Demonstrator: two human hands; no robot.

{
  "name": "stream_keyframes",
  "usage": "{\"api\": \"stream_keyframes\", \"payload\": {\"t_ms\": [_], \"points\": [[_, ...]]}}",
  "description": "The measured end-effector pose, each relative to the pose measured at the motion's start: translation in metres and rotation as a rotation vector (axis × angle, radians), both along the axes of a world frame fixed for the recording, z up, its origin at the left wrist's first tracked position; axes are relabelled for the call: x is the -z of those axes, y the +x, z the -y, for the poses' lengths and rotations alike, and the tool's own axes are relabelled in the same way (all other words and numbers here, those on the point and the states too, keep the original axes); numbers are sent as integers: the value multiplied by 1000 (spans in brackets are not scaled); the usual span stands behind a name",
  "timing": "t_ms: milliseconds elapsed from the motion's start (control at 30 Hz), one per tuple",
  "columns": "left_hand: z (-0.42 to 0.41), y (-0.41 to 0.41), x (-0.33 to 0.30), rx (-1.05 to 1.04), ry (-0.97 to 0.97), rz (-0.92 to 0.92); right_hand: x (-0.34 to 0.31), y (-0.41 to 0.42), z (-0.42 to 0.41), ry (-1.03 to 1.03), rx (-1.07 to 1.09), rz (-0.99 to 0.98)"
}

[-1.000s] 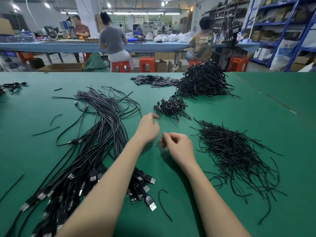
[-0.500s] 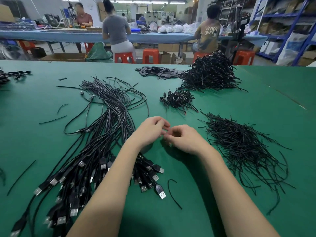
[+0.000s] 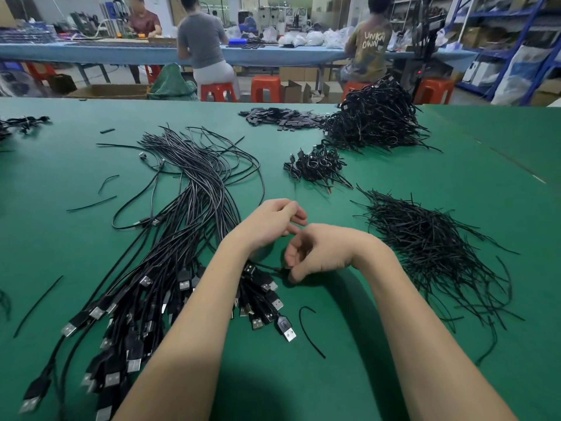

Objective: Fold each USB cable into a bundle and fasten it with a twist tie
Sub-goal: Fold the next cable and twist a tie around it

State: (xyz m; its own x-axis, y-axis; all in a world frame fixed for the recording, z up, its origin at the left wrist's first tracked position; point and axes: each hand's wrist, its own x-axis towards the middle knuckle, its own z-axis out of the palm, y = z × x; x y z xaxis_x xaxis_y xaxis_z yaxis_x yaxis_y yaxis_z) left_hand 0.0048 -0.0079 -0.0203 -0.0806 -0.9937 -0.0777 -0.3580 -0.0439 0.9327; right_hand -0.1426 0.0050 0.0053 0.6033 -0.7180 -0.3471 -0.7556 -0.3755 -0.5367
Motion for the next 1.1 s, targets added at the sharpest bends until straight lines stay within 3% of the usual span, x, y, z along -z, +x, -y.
{"api": "stream_keyframes", "payload": {"t_ms": [133, 267, 433, 500, 567, 667, 733, 900, 1100], "points": [[-6, 2, -8, 43, -21, 94, -1, -20, 4, 130, 141, 359], [-11, 0, -17, -7, -160, 356, -1, -41, 12, 190, 361, 696], [-21, -23, -29, 133, -246, 318, -3, -55, 23, 233, 678, 1215], [-26, -42, -34, 206, -212, 112, -3, -51, 24, 284, 625, 1327], [-30, -59, -41, 232, -99, -297, -3, -47, 23, 380, 518, 1331], [-30, -64, -52, 173, 22, -765, 4, -39, 18, 514, 368, 1164], [-29, -58, -55, 139, 74, -974, 9, -32, 17, 531, 314, 1050], [-25, -42, -53, -4, 124, -1147, 5, -34, 12, 467, 256, 820], [-16, -21, -53, -118, 113, -1405, -2, -61, 10, 607, 231, 910]]}}
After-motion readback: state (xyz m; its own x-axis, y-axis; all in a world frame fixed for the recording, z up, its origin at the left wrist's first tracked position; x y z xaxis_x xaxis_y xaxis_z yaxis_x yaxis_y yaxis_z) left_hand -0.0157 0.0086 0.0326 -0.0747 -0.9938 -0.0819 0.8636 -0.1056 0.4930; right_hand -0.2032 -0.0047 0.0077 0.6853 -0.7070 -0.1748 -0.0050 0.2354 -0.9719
